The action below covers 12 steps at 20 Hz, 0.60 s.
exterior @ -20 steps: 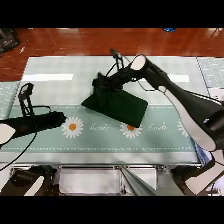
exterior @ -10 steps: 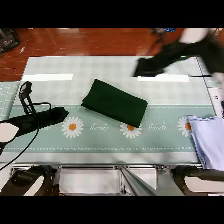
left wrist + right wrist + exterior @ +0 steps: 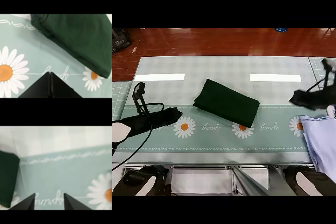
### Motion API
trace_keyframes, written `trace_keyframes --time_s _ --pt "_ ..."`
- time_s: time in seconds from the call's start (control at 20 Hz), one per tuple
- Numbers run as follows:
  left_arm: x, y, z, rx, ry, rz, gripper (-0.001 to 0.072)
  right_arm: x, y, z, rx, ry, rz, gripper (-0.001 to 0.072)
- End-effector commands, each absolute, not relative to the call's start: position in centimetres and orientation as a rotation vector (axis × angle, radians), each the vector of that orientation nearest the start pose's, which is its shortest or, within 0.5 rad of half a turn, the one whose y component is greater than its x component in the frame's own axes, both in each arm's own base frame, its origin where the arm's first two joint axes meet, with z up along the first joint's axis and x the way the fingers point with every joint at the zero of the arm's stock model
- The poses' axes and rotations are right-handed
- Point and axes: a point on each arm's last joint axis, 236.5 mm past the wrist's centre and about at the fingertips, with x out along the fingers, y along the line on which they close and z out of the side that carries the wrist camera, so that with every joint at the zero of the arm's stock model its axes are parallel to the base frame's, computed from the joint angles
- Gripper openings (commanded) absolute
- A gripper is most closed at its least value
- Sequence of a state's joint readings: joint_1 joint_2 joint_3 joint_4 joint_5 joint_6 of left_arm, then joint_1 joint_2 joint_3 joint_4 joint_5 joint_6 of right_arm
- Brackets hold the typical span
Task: Fold the shirts.
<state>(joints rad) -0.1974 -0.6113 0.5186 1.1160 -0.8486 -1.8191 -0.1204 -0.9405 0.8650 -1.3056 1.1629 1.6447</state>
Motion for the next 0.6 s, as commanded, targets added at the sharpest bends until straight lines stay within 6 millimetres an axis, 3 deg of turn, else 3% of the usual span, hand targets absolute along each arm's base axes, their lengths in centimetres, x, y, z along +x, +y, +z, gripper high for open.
trace_keyframes --time_s 0.0,0.35,0.55 --pt "26.2 -13.3 2.7 -0.574 1.015 -0.235 0.0027 29.0 6.1 -3.8 0.629 1.228 0.046 0.0418" --pt "26.2 -13.4 2.7 -0.572 1.016 -0.238 0.0027 30.7 15.8 -9.7 0.854 1.354 0.207 0.0418" --pt "26.2 -13.4 2.7 -0.572 1.016 -0.238 0.0027 31.9 21.1 -10.9 0.924 1.419 0.322 0.0385"
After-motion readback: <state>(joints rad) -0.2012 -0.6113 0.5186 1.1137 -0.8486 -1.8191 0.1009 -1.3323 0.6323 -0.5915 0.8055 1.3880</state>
